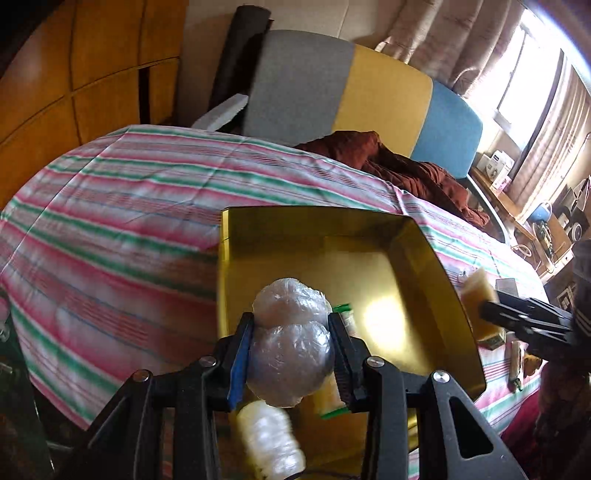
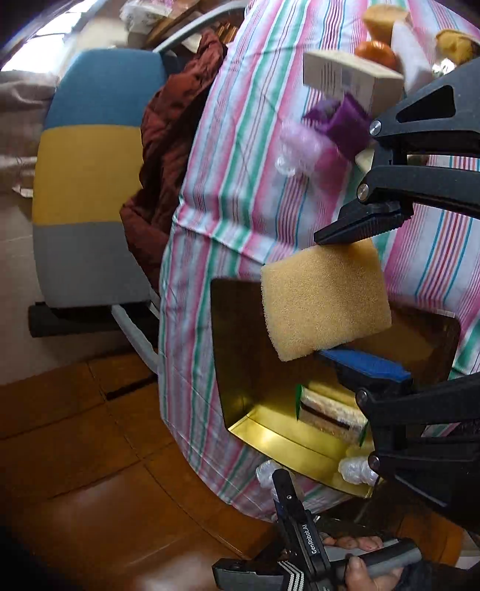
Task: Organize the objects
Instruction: 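Release the bundle and yellow sponge into the gold tray with both grippers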
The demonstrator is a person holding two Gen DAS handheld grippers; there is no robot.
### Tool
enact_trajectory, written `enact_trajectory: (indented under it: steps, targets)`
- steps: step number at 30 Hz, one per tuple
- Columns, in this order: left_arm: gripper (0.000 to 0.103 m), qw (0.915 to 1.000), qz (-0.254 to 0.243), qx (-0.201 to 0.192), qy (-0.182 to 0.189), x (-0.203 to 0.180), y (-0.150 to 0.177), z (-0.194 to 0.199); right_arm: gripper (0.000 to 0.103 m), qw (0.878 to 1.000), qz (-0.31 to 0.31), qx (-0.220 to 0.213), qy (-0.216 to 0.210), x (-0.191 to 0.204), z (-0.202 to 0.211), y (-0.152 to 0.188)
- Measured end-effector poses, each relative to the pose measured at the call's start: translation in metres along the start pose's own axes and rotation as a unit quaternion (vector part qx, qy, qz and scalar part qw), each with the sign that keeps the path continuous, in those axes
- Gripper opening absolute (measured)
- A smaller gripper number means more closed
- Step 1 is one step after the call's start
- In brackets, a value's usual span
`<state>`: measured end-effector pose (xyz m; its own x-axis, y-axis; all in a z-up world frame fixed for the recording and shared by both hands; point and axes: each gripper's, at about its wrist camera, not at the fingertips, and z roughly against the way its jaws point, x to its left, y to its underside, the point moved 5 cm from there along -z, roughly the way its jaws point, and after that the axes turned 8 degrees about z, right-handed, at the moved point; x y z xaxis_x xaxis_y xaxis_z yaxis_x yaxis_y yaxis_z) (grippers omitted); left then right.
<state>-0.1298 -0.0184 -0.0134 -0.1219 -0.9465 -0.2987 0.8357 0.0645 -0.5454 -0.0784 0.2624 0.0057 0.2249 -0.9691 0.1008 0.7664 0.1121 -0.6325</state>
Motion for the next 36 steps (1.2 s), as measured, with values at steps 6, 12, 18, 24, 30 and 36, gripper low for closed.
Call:
enact_trajectory:
  steps: [6, 12, 18, 24, 30, 36]
  targets:
    - [0.039, 0.9997, 0.008, -0.007, 0.021, 0.013, -0.002, -0.004, 0.055, 0.999, 0.020, 0.038, -0.018, 0.051, -0.051, -0.012]
    - [0.039, 0.9996, -0.015, -0.005, 0.023, 0.000, -0.016, -0.026, 0.056, 0.998, 0.015, 0.049, -0.025, 0.069, -0.074, -0.034]
    - [0.066, 0.9999, -0.008, -0.002, 0.014, -0.003, -0.027, -0.040, 0.062, 0.999, -0.008, 0.036, -0.028, 0.081, -0.093, -0.066]
    - [0.068, 0.9993, 0.018, -0.017, 0.028, 0.004, -0.026, -0.024, 0.076, 0.999, -0.024, 0.018, -0.030, 0.084, -0.095, -0.077]
    - [0.068, 0.9974, 0.013, -0.038, 0.060, -0.014, -0.026, 0.004, 0.085, 0.999, -0.028, 0.021, -0.013, 0.072, -0.082, -0.054]
    - [0.068, 0.9930, -0.016, -0.068, 0.095, -0.058, -0.031, 0.041, 0.094, 1.000, -0.026, 0.009, 0.010, 0.060, -0.058, -0.022]
